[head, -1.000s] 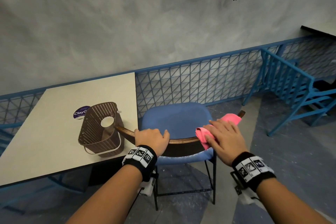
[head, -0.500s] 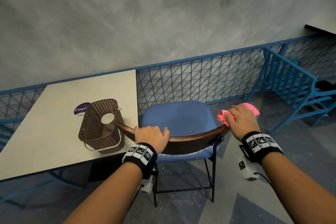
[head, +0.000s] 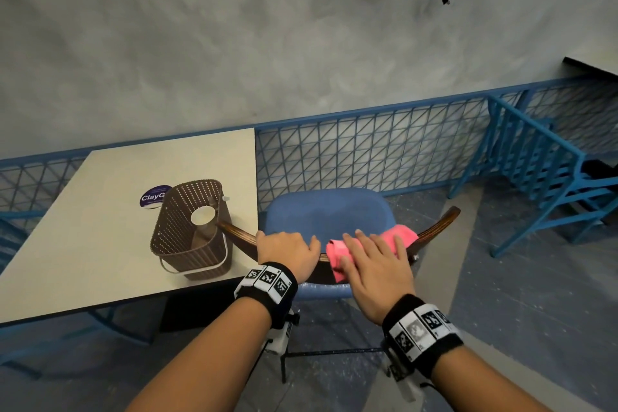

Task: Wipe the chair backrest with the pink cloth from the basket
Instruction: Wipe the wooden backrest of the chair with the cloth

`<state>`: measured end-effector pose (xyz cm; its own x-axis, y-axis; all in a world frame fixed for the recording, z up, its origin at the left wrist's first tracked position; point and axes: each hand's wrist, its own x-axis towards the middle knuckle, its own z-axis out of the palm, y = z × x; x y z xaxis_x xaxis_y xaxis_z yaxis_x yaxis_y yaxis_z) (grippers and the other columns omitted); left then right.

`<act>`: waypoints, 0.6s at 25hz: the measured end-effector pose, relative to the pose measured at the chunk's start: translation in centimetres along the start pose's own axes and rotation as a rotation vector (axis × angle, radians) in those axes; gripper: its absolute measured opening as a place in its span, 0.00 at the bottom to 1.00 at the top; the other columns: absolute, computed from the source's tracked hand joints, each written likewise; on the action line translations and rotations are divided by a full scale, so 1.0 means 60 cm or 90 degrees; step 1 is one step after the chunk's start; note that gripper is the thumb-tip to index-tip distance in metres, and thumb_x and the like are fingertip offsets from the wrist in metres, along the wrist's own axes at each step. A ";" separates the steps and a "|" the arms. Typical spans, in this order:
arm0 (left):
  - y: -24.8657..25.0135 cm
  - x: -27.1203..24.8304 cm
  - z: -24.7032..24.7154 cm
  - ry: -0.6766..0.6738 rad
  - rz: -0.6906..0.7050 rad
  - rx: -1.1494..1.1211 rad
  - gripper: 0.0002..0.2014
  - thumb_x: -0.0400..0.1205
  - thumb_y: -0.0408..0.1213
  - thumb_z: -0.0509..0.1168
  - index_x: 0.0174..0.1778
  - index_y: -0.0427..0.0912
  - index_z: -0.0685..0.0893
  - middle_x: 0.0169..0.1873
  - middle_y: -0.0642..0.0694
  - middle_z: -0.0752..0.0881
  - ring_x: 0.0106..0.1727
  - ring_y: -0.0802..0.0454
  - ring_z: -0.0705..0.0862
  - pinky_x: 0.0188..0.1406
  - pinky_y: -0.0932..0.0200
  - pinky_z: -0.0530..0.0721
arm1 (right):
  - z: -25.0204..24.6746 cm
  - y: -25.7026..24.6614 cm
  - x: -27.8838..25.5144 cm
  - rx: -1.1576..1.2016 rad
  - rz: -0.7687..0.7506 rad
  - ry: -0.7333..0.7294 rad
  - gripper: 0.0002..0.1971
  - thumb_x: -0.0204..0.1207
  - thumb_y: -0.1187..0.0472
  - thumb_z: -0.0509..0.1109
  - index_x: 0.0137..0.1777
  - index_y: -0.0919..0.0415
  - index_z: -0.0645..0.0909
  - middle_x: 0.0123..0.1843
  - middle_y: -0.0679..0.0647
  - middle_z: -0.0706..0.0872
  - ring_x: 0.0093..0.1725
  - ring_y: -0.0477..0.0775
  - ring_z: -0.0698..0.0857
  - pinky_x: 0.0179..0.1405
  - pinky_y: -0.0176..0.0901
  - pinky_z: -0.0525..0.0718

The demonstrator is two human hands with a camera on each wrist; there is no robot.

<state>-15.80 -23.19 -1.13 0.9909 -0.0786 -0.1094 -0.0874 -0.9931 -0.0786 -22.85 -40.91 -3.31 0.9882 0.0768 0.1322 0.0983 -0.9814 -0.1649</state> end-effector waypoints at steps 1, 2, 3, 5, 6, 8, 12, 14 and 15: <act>-0.001 0.001 0.001 -0.001 0.006 0.002 0.35 0.81 0.60 0.41 0.34 0.43 0.88 0.36 0.45 0.91 0.42 0.44 0.88 0.56 0.41 0.69 | -0.007 0.003 0.006 0.007 -0.024 -0.010 0.31 0.85 0.40 0.38 0.80 0.44 0.72 0.79 0.50 0.78 0.77 0.56 0.76 0.78 0.63 0.62; -0.001 0.002 0.003 -0.003 0.014 0.003 0.35 0.81 0.60 0.40 0.34 0.43 0.88 0.37 0.45 0.91 0.42 0.44 0.88 0.55 0.41 0.69 | -0.017 0.015 0.013 0.022 -0.048 -0.021 0.31 0.85 0.39 0.38 0.79 0.43 0.74 0.78 0.47 0.80 0.76 0.51 0.77 0.75 0.59 0.68; -0.002 0.003 0.003 -0.006 0.020 0.003 0.35 0.81 0.60 0.40 0.34 0.43 0.88 0.37 0.45 0.91 0.42 0.44 0.87 0.55 0.41 0.69 | -0.029 0.028 0.021 0.039 -0.061 -0.025 0.30 0.85 0.39 0.40 0.76 0.41 0.77 0.74 0.45 0.83 0.73 0.47 0.80 0.71 0.54 0.73; -0.006 0.003 0.004 -0.006 0.026 0.002 0.35 0.81 0.60 0.40 0.35 0.42 0.88 0.37 0.44 0.91 0.43 0.43 0.87 0.56 0.41 0.69 | -0.055 0.059 0.034 0.050 -0.051 0.001 0.22 0.83 0.39 0.53 0.65 0.40 0.85 0.62 0.41 0.91 0.63 0.47 0.87 0.58 0.46 0.81; -0.008 0.001 0.004 -0.004 0.027 0.001 0.35 0.81 0.60 0.41 0.35 0.42 0.88 0.37 0.43 0.91 0.43 0.43 0.87 0.56 0.41 0.69 | -0.064 0.072 0.039 0.037 -0.035 0.010 0.19 0.81 0.39 0.58 0.61 0.41 0.87 0.57 0.42 0.93 0.58 0.49 0.89 0.53 0.46 0.83; -0.010 -0.002 0.002 -0.002 0.031 0.001 0.35 0.81 0.61 0.41 0.35 0.42 0.88 0.37 0.43 0.91 0.42 0.43 0.87 0.55 0.41 0.69 | -0.071 0.087 0.050 -0.019 -0.006 0.016 0.20 0.76 0.38 0.59 0.56 0.42 0.89 0.49 0.44 0.93 0.52 0.53 0.89 0.50 0.49 0.81; -0.013 0.000 0.003 -0.012 0.056 0.002 0.36 0.81 0.60 0.40 0.35 0.42 0.88 0.37 0.44 0.90 0.43 0.42 0.86 0.56 0.41 0.70 | -0.052 0.082 0.062 -0.127 -0.038 0.031 0.21 0.76 0.40 0.55 0.46 0.45 0.89 0.38 0.48 0.84 0.43 0.57 0.82 0.47 0.54 0.72; -0.019 0.003 0.004 -0.025 0.085 -0.002 0.35 0.82 0.59 0.39 0.37 0.42 0.88 0.40 0.44 0.91 0.45 0.42 0.86 0.57 0.40 0.69 | -0.036 0.068 0.056 -0.129 -0.046 0.026 0.23 0.80 0.39 0.51 0.45 0.45 0.88 0.41 0.48 0.82 0.45 0.56 0.79 0.49 0.55 0.72; -0.023 0.006 0.005 -0.029 0.103 -0.008 0.34 0.83 0.57 0.40 0.39 0.42 0.88 0.42 0.43 0.91 0.47 0.42 0.86 0.58 0.40 0.68 | -0.030 0.058 0.052 -0.119 -0.050 0.029 0.24 0.81 0.38 0.50 0.45 0.45 0.87 0.42 0.47 0.82 0.46 0.55 0.79 0.51 0.55 0.71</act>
<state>-15.32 -21.80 -1.36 0.9582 -0.2340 -0.1644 -0.2440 -0.9688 -0.0434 -19.66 -44.43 -1.70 0.9715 0.1506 0.1830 0.1474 -0.9886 0.0309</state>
